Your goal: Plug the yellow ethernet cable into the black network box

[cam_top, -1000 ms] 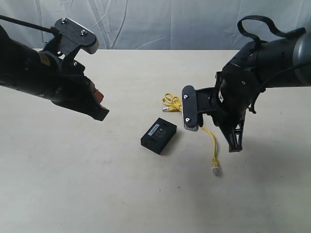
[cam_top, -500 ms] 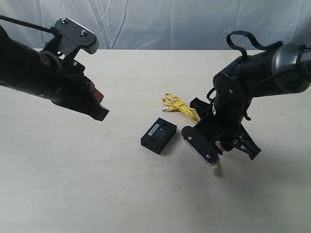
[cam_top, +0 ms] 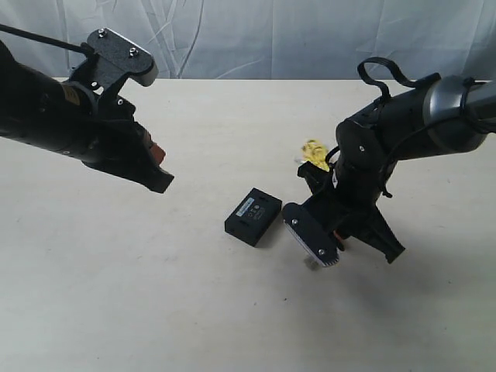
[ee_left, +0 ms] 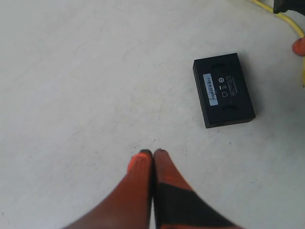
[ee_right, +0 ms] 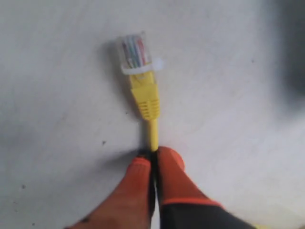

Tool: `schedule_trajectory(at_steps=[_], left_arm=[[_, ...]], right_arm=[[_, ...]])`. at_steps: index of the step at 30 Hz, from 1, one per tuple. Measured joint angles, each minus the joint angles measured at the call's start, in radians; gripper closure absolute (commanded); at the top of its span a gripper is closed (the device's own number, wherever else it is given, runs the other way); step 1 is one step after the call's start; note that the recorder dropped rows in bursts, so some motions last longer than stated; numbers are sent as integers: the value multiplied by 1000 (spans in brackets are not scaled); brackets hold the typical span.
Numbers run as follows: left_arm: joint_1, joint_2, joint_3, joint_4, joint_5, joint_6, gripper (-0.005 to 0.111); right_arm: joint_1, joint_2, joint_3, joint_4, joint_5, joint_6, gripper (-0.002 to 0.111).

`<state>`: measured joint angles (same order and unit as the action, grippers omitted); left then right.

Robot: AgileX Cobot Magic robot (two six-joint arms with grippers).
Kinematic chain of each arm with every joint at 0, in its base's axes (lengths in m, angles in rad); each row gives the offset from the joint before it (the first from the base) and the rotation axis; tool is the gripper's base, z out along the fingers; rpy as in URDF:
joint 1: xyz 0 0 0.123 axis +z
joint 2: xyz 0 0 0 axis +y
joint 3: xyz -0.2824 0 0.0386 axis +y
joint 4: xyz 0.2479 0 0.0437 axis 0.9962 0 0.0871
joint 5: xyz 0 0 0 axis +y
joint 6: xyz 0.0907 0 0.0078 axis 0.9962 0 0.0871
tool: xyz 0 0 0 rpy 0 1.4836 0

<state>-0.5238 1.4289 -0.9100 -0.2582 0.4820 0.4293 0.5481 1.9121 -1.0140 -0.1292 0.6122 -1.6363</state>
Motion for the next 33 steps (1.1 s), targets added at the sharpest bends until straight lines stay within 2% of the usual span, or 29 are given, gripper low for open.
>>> schedule_trajectory(at_steps=[3, 11, 17, 24, 29, 33], left_arm=[[0, 0, 0, 0, 0, 0, 107], [0, 0, 0, 9, 0, 0, 107], [0, 0, 0, 63, 0, 56, 107], [0, 53, -7, 74, 2, 253, 107], [14, 164, -75, 78, 64, 351, 107], [56, 254, -160, 65, 115, 398, 107]], right_arm=[[0, 0, 0, 1, -2, 109, 109], [0, -4, 0, 0, -39, 684, 109], [0, -22, 0, 0, 22, 961, 109], [0, -25, 0, 79, 141, 1061, 109], [0, -25, -41, 150, 166, 1080, 109], [0, -25, -70, 160, 187, 1130, 109]])
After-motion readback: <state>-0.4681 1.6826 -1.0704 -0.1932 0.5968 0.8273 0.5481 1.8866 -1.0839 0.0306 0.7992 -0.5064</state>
